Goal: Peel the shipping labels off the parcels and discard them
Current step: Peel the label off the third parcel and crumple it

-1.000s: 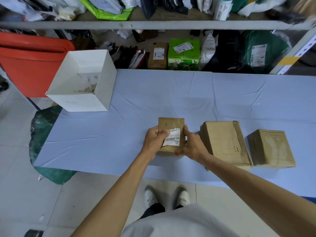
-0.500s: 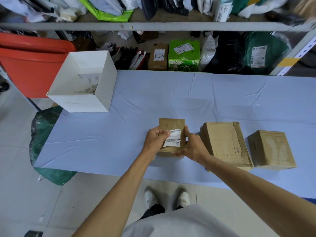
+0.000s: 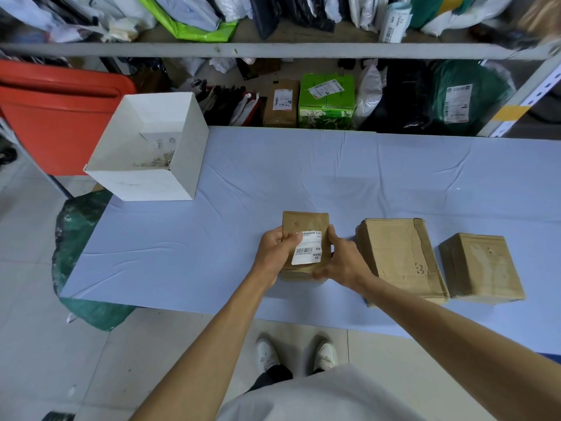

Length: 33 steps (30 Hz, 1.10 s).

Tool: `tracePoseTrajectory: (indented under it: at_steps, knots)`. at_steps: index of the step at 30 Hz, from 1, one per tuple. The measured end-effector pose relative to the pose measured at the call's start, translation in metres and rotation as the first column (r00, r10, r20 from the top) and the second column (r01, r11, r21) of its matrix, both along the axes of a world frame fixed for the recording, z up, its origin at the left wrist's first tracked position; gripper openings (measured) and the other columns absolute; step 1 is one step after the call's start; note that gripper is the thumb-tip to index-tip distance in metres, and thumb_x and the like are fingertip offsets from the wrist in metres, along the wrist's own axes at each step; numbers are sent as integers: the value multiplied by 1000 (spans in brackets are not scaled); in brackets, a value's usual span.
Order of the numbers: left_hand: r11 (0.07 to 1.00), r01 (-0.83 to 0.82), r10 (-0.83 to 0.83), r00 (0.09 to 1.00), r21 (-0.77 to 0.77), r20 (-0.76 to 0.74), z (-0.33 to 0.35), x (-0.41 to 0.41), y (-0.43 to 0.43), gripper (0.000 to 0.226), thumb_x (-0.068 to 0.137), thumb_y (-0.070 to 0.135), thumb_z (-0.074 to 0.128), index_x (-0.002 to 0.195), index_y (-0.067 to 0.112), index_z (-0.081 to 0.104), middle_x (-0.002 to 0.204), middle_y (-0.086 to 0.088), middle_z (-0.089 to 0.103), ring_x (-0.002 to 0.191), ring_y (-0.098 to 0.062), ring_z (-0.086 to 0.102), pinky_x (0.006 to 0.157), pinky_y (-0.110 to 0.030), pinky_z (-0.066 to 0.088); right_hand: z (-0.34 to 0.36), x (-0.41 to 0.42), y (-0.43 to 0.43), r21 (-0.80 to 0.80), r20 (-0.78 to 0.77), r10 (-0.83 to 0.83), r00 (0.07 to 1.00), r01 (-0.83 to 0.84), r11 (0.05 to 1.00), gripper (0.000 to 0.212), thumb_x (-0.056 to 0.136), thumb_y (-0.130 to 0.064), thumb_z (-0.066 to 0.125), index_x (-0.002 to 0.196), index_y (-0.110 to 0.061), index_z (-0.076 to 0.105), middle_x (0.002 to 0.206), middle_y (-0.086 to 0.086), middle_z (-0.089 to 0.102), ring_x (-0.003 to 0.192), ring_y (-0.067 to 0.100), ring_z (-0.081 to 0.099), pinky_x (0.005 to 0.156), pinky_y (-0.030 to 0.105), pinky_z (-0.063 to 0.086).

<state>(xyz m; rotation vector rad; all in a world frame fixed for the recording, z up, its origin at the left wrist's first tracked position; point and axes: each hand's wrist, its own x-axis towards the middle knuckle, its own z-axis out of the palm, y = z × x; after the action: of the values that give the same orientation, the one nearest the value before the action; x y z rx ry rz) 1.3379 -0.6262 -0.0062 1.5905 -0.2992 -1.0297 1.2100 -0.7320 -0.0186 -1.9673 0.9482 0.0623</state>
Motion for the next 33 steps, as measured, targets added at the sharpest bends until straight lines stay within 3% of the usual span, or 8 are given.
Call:
tracePoseTrajectory:
  at_steps: [5,8,12,14,18,22,28,33]
  knots:
    - [1000,-6,6,1000,-2,6,-1,1,0,12,90,13,61,96,10,71,89,0,75,83,-15,71,76,-28,55,0,1,0,23,1,6,1000,-6,1000,107,62,-7,85,147,-5,20,102,2,66,82,15,63,58,19,55]
    - [1000,-6,6,1000,1,14,-2,0,0,11,90,12,62,95,10,71,89,-1,74,81,-14,69,74,-26,53,-1,1,0,-10,-1,8,1000,-8,1000,104,59,-8,86,143,-3,24,101,9,68,81,21,65,66,36,58]
    - [999,-27,27,1000,42,16,-3,1,1,18,91,16,61,98,1,68,96,-9,74,89,-22,69,82,-34,53,-4,3,1,-17,1,20,1000,-20,1000,106,58,-11,87,143,-4,24,105,6,67,84,19,66,70,36,60]
    - [998,-48,47,999,50,15,-2,2,0,19,91,19,62,96,1,64,94,-10,72,85,-22,67,79,-33,52,-4,3,1,-22,-4,23,1000,-23,999,112,58,-13,88,146,-4,19,110,7,65,88,21,65,74,39,59]
    - [994,-107,107,994,6,14,-1,7,1,19,89,14,66,102,10,53,103,-3,61,98,-23,63,76,-33,52,-2,3,1,-25,-17,38,999,-39,999,116,60,-17,89,149,-9,15,117,3,61,92,17,62,72,25,56]
    - [986,-166,166,986,-15,30,-1,15,2,26,87,12,68,106,14,51,117,-7,54,107,-25,61,76,-45,52,0,4,1,-25,-36,43,998,-44,999,116,60,-19,89,149,-11,16,119,2,59,97,20,62,74,27,55]
    - [972,-230,228,973,39,41,-7,20,3,28,88,-9,52,91,19,53,92,-7,61,90,-25,58,66,-42,51,0,2,0,5,-30,25,999,-25,1000,120,60,-14,88,152,-12,10,120,5,60,98,22,64,80,36,59]
    - [969,-247,247,969,8,20,-8,18,5,24,87,-3,63,91,18,52,91,-12,63,91,-29,62,62,-37,51,2,4,0,22,-30,36,999,-35,999,119,62,-14,88,152,-11,11,125,5,58,104,24,62,85,36,57]
